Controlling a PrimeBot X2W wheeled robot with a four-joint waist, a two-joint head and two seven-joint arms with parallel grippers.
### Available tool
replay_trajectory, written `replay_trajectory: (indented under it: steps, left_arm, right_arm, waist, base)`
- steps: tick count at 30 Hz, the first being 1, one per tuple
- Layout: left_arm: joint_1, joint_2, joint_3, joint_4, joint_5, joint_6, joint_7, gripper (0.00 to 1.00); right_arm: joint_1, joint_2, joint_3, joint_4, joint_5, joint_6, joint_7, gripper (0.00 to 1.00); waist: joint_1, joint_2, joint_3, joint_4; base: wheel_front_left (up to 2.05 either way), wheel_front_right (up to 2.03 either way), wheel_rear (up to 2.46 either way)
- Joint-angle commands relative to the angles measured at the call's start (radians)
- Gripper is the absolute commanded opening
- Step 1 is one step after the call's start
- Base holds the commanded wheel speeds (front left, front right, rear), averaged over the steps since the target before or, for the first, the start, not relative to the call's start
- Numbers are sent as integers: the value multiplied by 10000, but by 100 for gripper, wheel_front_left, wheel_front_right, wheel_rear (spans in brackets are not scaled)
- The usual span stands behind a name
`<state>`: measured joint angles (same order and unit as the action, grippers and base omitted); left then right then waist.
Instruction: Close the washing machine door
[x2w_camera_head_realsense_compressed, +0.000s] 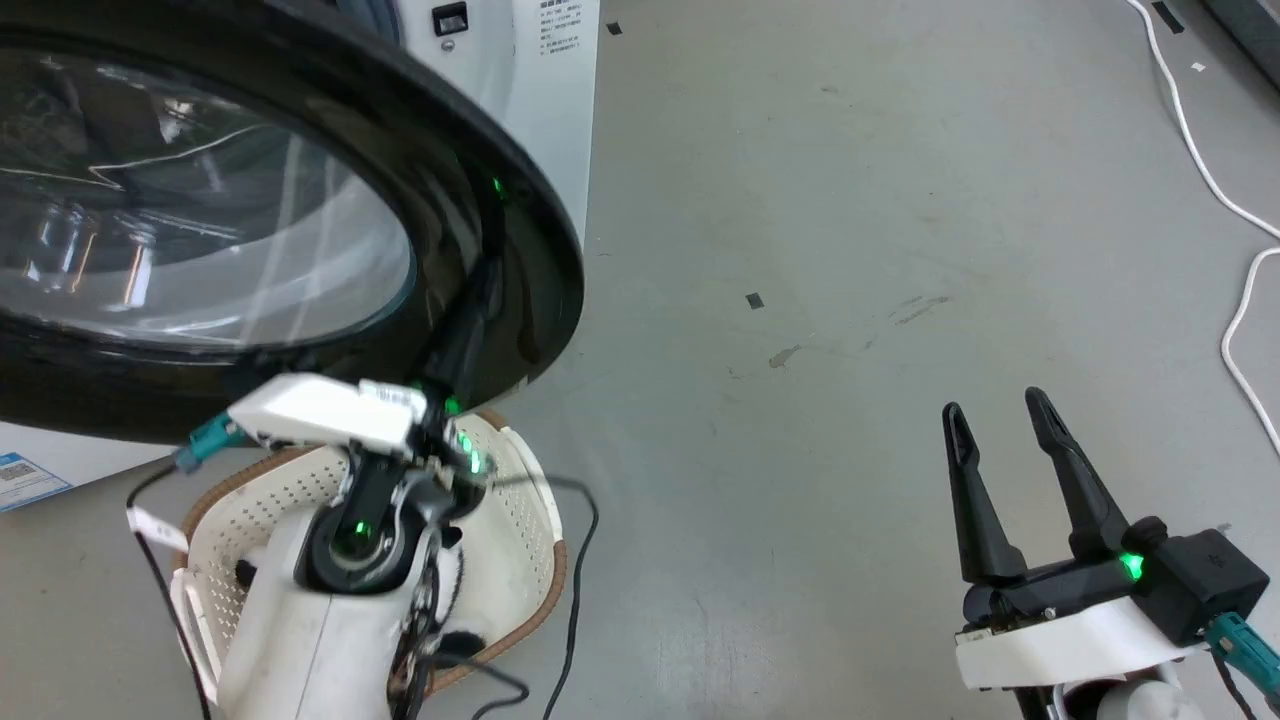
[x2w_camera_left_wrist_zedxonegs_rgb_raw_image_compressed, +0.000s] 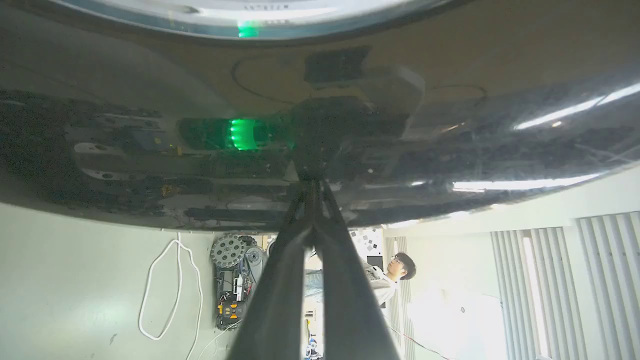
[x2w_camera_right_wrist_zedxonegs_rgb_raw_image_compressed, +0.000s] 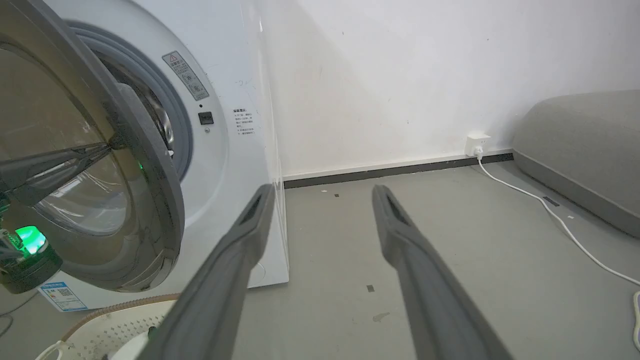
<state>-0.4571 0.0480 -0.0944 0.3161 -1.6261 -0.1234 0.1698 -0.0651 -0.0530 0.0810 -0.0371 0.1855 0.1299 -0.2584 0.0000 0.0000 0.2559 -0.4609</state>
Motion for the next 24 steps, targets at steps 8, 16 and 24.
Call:
replay_trajectory:
  steps: [8, 16, 24]
  left_arm:
    - [-50, 28, -796, -448, -177, -70, -258, 0]
    - [2146, 1402, -2141, -2004, 1531, -71, 433, 0]
    - [3197, 3362, -2624, -2210, 5892, -72, -2979, 0]
  right_arm:
    - [-67, 28, -185, 2, -77, 8, -34, 100]
    - [97, 28, -379, -15, -307, 8, -34, 100]
    - [421, 28, -517, -9, -492, 8, -34, 100]
  waist:
    - [0, 0, -263, 619]
    - [0, 0, -986, 1604]
    - [0, 0, -1496, 2765]
  base:
    - [0, 0, 0]
    - [0, 0, 0]
    - [0, 0, 0]
